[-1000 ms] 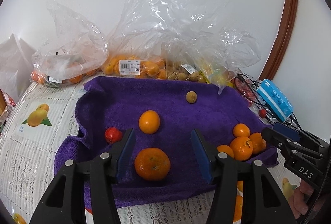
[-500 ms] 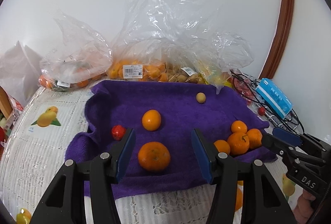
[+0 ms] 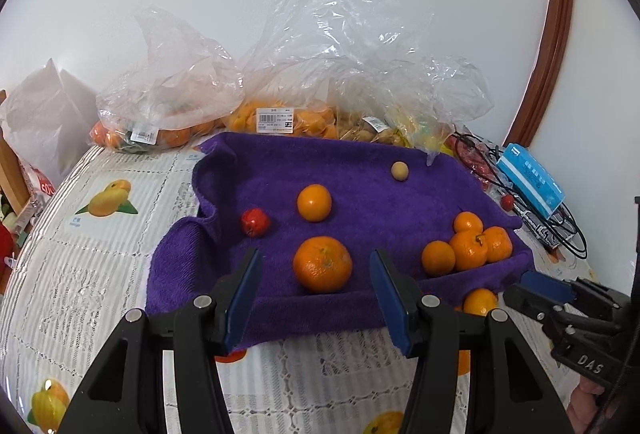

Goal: Organize fruits
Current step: 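Grasp a large orange beside the towel with the right gripper, then grasp a large orange with the left gripper while the right gripper holds its orange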

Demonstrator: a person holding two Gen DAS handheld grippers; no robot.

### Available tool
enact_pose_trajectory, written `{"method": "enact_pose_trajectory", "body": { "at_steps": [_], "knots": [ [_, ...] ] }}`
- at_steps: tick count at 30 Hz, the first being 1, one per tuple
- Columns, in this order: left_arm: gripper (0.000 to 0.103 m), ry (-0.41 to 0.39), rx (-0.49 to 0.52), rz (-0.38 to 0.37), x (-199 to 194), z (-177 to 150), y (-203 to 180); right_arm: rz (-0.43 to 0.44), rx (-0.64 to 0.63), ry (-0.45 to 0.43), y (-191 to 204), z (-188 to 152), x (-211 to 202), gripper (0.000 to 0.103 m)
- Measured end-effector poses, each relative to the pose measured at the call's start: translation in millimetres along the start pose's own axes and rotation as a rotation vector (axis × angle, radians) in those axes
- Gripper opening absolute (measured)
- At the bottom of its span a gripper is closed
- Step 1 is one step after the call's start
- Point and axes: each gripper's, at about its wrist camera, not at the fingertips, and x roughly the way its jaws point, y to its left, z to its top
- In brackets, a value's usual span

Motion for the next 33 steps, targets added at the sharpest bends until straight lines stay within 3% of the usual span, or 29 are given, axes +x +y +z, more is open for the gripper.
{"method": "enact_pose_trajectory", "body": {
  "at_steps": [16,18,33],
  "knots": [
    [0.054,0.013,-0.030,-0.019,0.3,-2.4,13.0,-0.016,0.003,0.100,2.3,-10.2,36.4,0.041],
    [0.054,0.015,-0.031,-0.020,0.4,-2.5,12.9,-0.020,0.000,0.111,2.4,-11.5,39.6,0.036],
    [0.054,0.029,-0.012,-0.009,5.5,-5.2,7.9,-0.007,0.021,0.087,-4.4,-16.7,32.2,0.035]
  ]
}}
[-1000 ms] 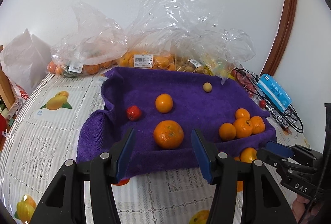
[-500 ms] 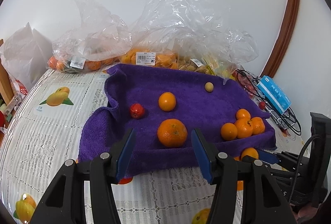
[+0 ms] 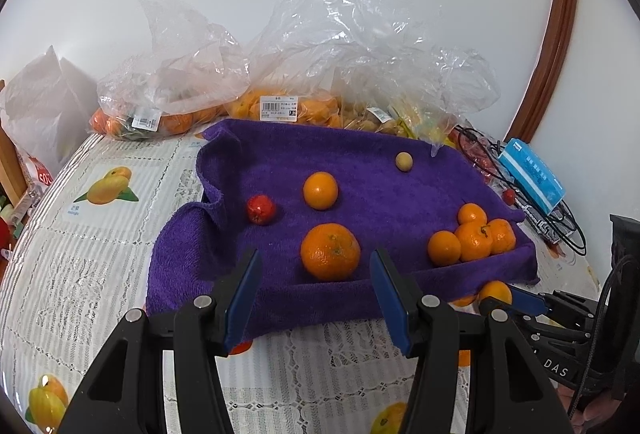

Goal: Organize fruits
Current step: 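Grasp a large orange with the left gripper while the right gripper holds its orange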

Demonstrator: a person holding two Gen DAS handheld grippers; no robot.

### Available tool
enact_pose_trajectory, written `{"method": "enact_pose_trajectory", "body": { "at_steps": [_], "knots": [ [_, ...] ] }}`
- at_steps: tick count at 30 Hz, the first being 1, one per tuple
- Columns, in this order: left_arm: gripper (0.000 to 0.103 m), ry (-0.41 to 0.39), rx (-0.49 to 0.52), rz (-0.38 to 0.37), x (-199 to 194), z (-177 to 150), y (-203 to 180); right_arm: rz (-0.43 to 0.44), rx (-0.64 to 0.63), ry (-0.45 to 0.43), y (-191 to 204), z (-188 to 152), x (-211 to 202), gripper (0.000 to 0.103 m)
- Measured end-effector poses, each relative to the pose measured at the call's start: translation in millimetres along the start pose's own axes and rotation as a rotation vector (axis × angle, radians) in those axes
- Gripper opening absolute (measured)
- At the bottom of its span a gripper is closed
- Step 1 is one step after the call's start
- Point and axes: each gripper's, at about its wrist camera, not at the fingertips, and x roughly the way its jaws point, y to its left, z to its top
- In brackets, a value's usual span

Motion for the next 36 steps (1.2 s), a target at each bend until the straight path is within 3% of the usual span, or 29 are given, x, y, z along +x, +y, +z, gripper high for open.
{"method": "enact_pose_trajectory", "body": {
  "at_steps": [36],
  "knots": [
    [0.054,-0.001,0.033,-0.016,3.6,-6.3,-6.9,-0.021,0.009,-0.008,-0.5,-4.1,2.5,0.035]
  ]
}}
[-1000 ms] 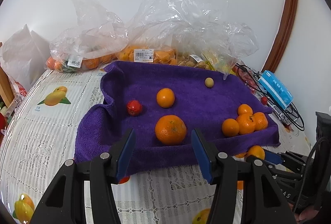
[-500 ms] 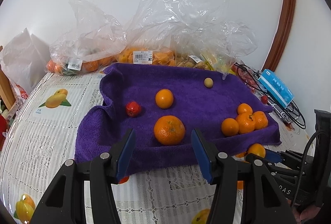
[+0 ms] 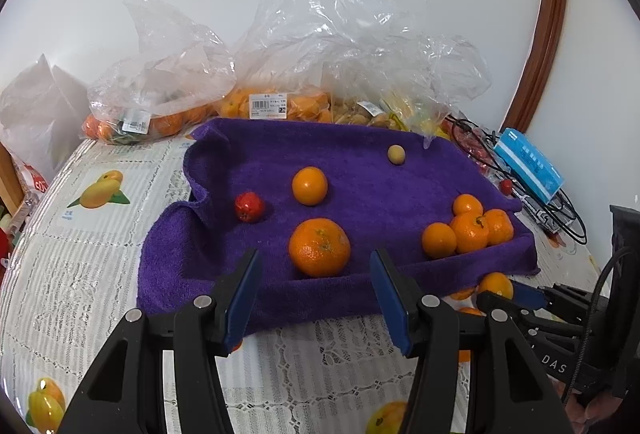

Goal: Organize fruits
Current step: 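Grasp a large orange with the left gripper while the right gripper holds its orange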

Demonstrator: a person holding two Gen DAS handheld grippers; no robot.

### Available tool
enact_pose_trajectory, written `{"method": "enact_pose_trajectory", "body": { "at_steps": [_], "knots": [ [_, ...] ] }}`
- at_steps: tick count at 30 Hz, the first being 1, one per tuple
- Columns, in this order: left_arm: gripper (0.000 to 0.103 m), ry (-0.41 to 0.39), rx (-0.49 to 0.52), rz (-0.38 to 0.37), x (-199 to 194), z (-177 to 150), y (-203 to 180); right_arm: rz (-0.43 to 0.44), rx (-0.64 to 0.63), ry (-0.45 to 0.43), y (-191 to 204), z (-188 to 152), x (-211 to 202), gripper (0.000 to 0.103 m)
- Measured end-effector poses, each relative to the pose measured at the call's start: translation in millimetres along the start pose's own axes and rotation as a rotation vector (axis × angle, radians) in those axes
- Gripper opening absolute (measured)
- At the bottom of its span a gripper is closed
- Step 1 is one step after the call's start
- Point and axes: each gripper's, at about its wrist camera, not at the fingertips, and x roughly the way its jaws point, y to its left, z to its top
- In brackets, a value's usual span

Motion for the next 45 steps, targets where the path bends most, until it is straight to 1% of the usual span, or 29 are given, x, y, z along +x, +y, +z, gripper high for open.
{"method": "enact_pose_trajectory", "body": {
  "at_steps": [6,13,15,23,28,31,36,38,39,42,44,45],
  "knots": [
    [0.054,-0.006,0.002,-0.007,-3.1,-0.5,-2.0,-0.006,0.018,-0.056,-5.6,2.3,-17.8,0.035],
    [0.054,-0.002,0.015,-0.030,-10.9,-7.8,-14.5,-0.007,0.078,-0.097,-20.1,-1.8,-45.4,0.035],
    [0.054,0.002,0.023,-0.036,-13.2,-12.4,-18.9,-0.020,0.082,-0.099,-22.5,-5.0,-52.6,0.035],
    [0.054,0.075,0.084,-0.099,-11.1,-31.2,-50.2,-0.086,0.099,-0.105,-37.6,-21.7,-80.6,0.035],
    [0.054,0.117,0.091,-0.164,-7.1,-37.9,-69.1,-0.132,0.095,-0.127,-47.1,-29.5,-97.8,0.035],
    [0.054,0.129,0.110,-0.172,-3.6,-40.4,-82.7,-0.146,0.093,-0.134,-53.0,-33.3,-104.5,0.035],
    [0.054,0.153,0.146,-0.152,6.1,-43.6,-101.4,-0.163,0.095,-0.139,-61.9,-39.0,-109.5,0.035],
    [0.054,0.164,0.160,-0.114,10.6,-44.6,-107.0,-0.158,0.099,-0.137,-65.2,-41.6,-110.0,0.035],
    [0.054,0.170,0.163,-0.102,13.2,-45.1,-109.1,-0.155,0.100,-0.136,-66.5,-42.8,-109.7,0.035],
    [0.054,0.191,0.152,-0.096,20.8,-46.6,-110.9,-0.144,0.106,-0.135,-68.9,-46.4,-108.7,0.035],
    [0.043,0.199,0.149,-0.070,25.3,-47.8,-110.5,-0.132,0.102,-0.132,-68.3,-47.6,-105.7,0.035],
    [0.041,0.201,0.145,-0.063,26.2,-48.0,-109.8,-0.130,0.100,-0.129,-67.4,-47.9,-104.3,0.035]
  ]
}}
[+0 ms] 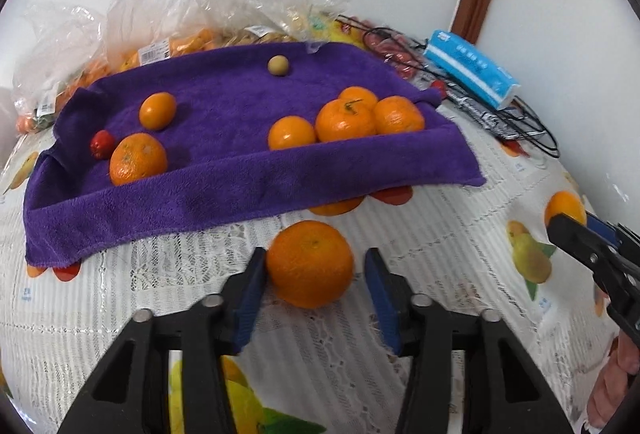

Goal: Organize fruits
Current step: 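Grasp a large orange with the left gripper while the right gripper holds its orange, then carry both held oranges up over the purple towel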

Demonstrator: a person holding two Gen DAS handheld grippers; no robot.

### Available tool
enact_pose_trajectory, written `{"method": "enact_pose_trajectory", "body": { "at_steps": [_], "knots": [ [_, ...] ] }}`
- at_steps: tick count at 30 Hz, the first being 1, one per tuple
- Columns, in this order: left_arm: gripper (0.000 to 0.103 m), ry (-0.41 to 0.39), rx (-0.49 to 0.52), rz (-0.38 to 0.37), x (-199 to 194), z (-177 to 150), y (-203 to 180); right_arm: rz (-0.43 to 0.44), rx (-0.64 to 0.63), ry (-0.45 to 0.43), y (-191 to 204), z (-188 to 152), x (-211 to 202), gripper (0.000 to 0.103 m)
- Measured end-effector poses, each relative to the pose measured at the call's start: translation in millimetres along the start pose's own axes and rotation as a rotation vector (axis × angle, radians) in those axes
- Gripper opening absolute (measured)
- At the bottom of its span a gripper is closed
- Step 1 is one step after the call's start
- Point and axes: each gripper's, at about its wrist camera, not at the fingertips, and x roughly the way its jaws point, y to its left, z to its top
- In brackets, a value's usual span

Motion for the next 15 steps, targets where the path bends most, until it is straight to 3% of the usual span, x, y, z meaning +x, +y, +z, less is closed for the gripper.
{"method": "enact_pose_trajectory", "body": {
  "at_steps": [4,15],
  "knots": [
    [0.040,-0.013,-0.036,-0.033,-0.9,0.4,8.7,0.010,-0.015,0.020,6.9,-1.9,9.0,0.035],
    [0.039,-0.078,-0.058,-0.017,-15.1,2.1,23.9,0.035,-0.008,0.047,23.5,-0.4,20.2,0.035]
  ]
}}
